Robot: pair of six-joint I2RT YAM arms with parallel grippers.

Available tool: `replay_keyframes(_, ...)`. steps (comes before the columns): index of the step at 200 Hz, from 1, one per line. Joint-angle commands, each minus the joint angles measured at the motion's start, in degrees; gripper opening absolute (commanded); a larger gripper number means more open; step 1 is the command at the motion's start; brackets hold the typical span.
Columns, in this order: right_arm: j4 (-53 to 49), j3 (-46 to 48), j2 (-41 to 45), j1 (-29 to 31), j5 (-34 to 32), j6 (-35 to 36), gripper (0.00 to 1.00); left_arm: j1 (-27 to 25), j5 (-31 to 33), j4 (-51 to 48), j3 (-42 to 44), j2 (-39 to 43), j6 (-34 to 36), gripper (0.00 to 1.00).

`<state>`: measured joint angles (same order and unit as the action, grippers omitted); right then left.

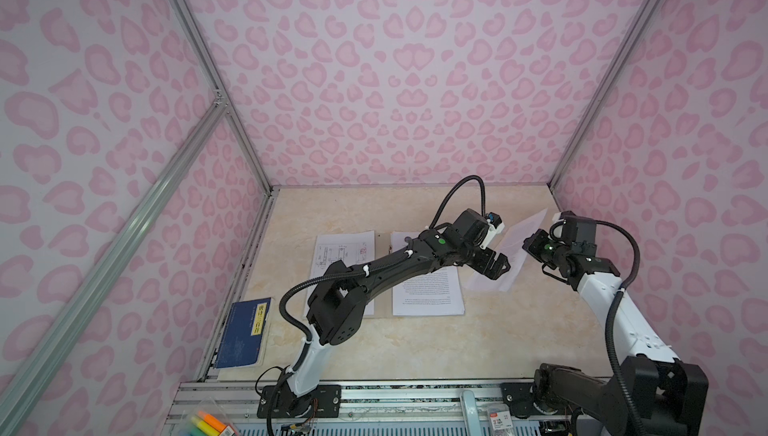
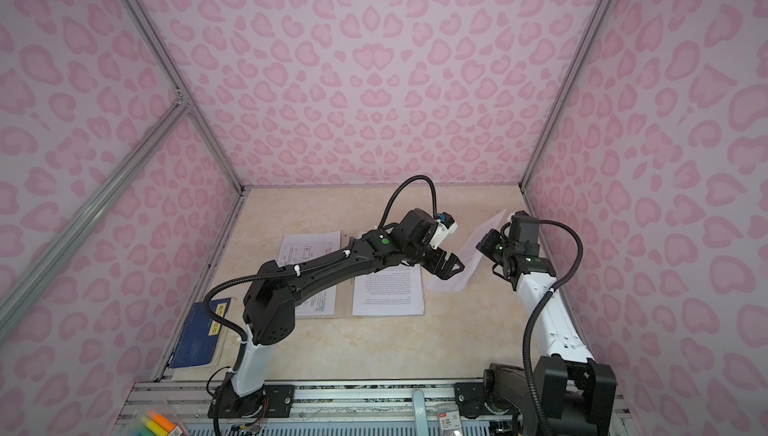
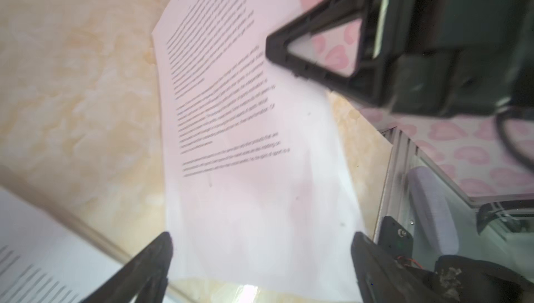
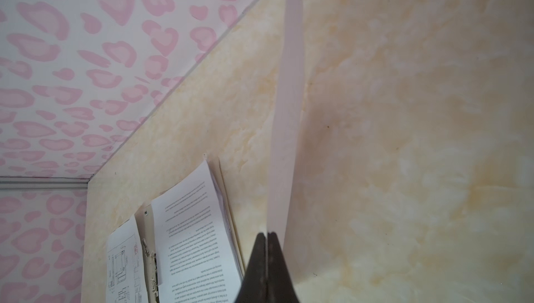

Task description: Put the files into the folder

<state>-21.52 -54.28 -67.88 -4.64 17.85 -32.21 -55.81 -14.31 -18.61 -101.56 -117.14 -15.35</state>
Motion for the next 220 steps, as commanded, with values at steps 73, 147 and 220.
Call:
replay_keyframes(73, -5.84, -20.79, -10.37, 30.42, -3.88, 1.87, 0.00, 6.57, 29.97, -0.21, 34.52, 50.08, -4.18, 1.00)
replay_keyframes(147, 8.03, -7.07, -12.13, 22.49, 7.82, 0.51, 0.00, 18.05, 28.17, -7.98, 49.83, 59.80, -12.15, 0.97)
replay_keyframes(220, 19.22, -4.19, -31.72, 21.47, 12.58, 6.25, 0.00, 18.72, 26.47, -9.32, 48.51, 55.68, -11.72, 0.98)
